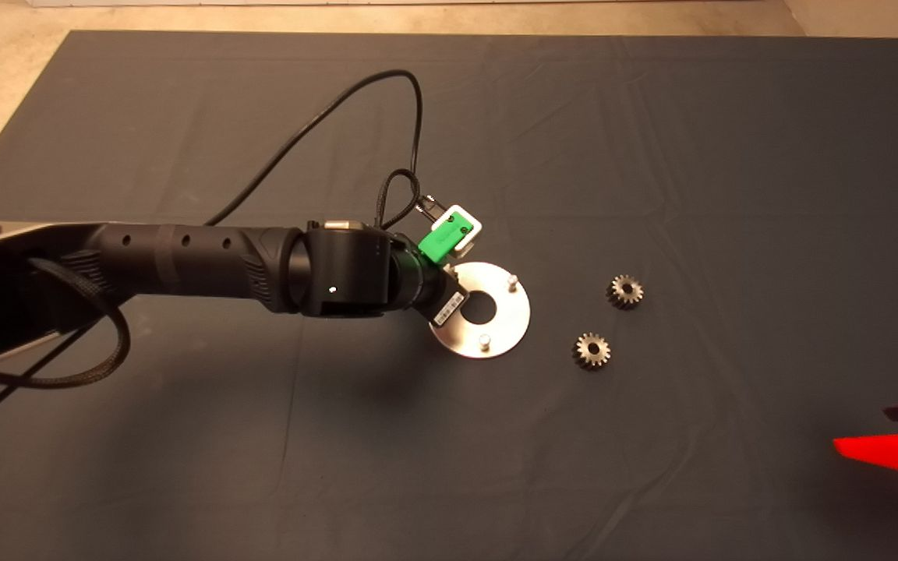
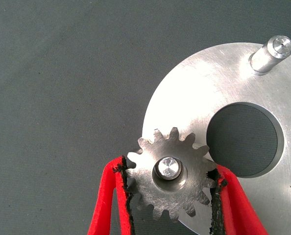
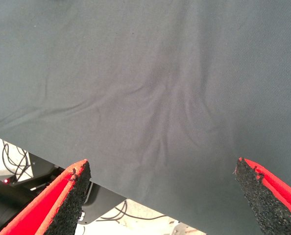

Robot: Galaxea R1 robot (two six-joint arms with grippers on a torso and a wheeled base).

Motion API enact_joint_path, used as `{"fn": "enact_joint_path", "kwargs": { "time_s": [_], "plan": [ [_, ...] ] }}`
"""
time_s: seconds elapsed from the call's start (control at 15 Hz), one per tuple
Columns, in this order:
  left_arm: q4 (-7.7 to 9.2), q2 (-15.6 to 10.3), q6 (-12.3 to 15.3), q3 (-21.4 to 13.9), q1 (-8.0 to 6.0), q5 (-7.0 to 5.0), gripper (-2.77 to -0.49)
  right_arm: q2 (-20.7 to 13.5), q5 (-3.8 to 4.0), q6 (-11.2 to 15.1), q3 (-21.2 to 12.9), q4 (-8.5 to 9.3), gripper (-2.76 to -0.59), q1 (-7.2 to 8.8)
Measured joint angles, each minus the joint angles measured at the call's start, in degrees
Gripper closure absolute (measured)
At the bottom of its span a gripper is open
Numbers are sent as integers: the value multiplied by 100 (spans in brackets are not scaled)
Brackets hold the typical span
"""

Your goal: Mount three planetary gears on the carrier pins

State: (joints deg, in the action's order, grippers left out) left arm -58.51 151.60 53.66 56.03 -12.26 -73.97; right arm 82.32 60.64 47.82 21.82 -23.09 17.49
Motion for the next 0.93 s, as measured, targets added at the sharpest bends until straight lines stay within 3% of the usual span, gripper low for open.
{"fn": "enact_joint_path", "kwargs": {
  "time_s": [0.73, 0.93],
  "plan": [
    [0, 0, -2, 0, 2, 2, -60, 0, 0, 0, 0, 0, -221, 0],
    [0, 0, -2, 0, 2, 7, -74, -2, 0, 0, 0, 0, -221, 0]
  ]
}}
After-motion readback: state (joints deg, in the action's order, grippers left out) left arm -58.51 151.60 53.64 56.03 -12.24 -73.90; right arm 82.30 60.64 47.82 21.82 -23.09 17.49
